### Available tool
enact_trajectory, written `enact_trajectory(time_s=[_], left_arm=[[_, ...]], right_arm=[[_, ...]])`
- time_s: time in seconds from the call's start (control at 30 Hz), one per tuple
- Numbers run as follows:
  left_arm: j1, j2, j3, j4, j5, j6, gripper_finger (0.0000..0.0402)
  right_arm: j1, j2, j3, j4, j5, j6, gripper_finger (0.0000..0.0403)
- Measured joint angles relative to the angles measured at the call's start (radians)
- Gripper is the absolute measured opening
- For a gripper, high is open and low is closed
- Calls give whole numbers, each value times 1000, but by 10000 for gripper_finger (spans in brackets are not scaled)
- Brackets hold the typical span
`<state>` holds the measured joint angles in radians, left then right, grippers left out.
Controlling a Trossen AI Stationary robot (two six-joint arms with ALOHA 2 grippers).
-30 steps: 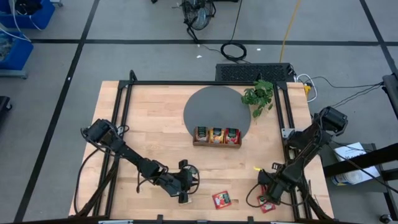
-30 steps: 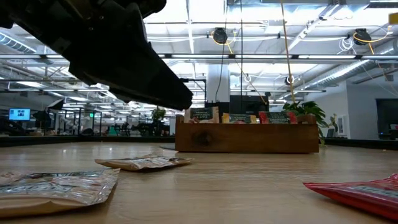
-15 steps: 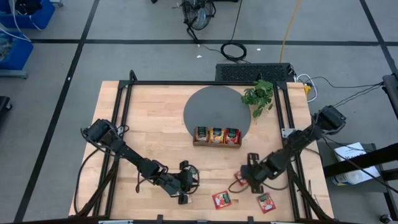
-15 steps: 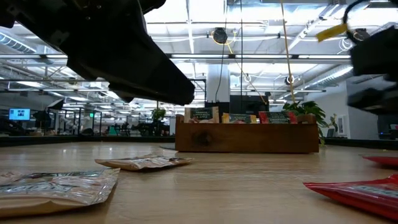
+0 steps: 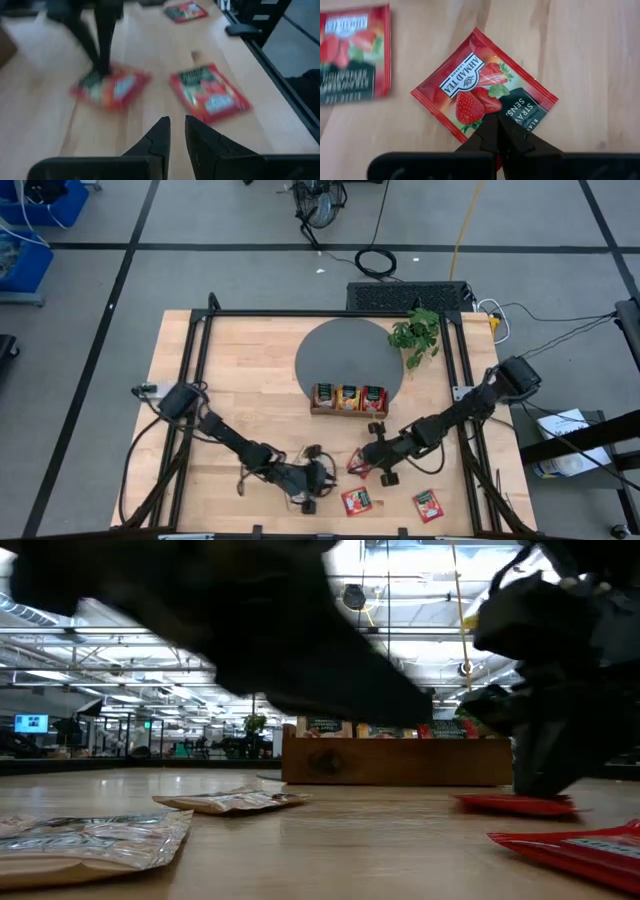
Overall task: Pick & Place Tea
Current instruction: Put the top red tea bag into the right wooden organizer
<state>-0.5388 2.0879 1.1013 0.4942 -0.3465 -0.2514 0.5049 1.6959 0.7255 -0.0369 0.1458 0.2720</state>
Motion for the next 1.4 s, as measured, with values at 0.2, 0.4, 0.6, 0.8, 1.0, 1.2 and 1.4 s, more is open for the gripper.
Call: enact_trajectory(time_s=[0.2, 0.4, 0.6, 0.8, 1.0, 1.2, 1.4], left_arm=[[41, 103, 191, -79, 6, 98, 63], [59, 127, 280, -297, 3, 36, 63], [81, 153, 284, -275, -10, 10, 63], [82, 160, 285, -230, -24, 43, 63], [91, 165, 284, -239, -70, 38, 62], [114, 176, 284, -276, -65, 12, 62], [132, 204, 285, -270, -8, -34, 62]], right_arm=[[18, 52, 67, 4, 77, -7, 0], [40, 18, 73, 5, 92, -7, 0], [62, -30, 70, 38, 88, -5, 0], [92, -66, 72, 114, 87, -15, 0], [106, -74, 73, 127, 114, 36, 1], [135, -74, 73, 112, 115, 37, 27], [131, -75, 74, 53, 115, 177, 59]])
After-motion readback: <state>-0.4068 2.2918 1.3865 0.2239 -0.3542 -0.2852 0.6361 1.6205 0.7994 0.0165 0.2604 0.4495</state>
